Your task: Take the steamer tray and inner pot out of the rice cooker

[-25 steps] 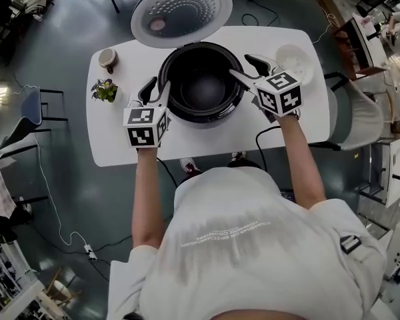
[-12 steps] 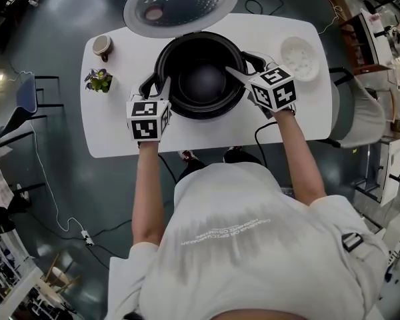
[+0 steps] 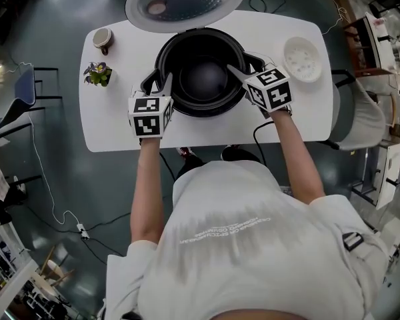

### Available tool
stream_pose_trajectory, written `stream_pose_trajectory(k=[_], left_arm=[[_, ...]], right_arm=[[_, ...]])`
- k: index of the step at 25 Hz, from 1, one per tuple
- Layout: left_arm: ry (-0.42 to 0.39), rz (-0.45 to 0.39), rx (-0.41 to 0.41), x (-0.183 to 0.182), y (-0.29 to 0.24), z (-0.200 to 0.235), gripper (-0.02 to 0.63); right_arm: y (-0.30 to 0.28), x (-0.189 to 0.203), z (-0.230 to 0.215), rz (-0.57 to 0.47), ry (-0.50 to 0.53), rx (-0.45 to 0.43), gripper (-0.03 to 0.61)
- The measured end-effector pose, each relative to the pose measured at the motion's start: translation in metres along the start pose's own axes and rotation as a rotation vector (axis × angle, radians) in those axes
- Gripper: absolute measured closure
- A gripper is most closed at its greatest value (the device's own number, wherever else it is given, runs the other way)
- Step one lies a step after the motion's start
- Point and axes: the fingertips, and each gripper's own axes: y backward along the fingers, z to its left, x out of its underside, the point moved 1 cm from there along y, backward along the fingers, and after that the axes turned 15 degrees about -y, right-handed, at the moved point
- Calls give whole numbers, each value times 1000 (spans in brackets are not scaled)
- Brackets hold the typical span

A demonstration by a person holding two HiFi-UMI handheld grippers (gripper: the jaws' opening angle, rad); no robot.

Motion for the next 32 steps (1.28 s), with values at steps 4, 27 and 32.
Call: stream_pose_trajectory(k=[4, 27, 32], left_arm=[[31, -10, -24, 1, -1, 2, 467], [198, -79, -8, -1, 2, -1, 461], [247, -94, -22, -1, 3, 0, 486]], right_arm=[[-1, -1, -1, -14, -22, 9, 365], [9, -3, -10, -79, -261, -57, 454], [12, -5, -8, -89, -278, -47, 459]])
